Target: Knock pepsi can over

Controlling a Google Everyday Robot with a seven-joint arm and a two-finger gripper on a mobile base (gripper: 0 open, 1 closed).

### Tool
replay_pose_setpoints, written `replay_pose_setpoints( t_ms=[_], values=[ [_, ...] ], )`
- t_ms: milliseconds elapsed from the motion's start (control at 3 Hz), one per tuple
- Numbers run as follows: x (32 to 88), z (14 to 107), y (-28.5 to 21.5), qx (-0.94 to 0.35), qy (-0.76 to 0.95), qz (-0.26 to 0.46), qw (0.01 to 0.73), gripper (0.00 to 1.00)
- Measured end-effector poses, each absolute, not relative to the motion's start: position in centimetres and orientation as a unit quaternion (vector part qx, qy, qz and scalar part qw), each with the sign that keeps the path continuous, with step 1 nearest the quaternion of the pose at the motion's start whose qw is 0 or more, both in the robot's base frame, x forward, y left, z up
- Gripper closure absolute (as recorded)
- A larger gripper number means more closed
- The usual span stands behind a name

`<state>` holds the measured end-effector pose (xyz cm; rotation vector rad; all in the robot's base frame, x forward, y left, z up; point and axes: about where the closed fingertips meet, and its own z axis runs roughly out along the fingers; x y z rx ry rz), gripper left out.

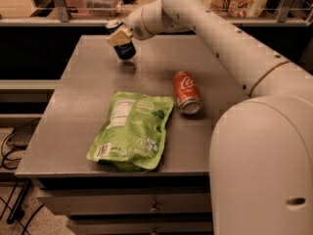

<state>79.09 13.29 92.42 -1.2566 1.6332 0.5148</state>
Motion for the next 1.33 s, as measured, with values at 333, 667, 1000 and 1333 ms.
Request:
replay_pose_setpoints(
  t_ms=[333,667,1000,1333],
  values=[
    [77.8,91.8,9.3,-0.552,0.700,0.133,0.433,0.84],
    [76.8,90.1,6.0,-0.592,0.716,0.061,0.363,0.61],
    [75.6,89.0,4.9,-0.624,0.711,0.045,0.323,0.37],
    [74.0,88.8,5.7,-0.646,0.692,0.072,0.314,0.14]
  ],
)
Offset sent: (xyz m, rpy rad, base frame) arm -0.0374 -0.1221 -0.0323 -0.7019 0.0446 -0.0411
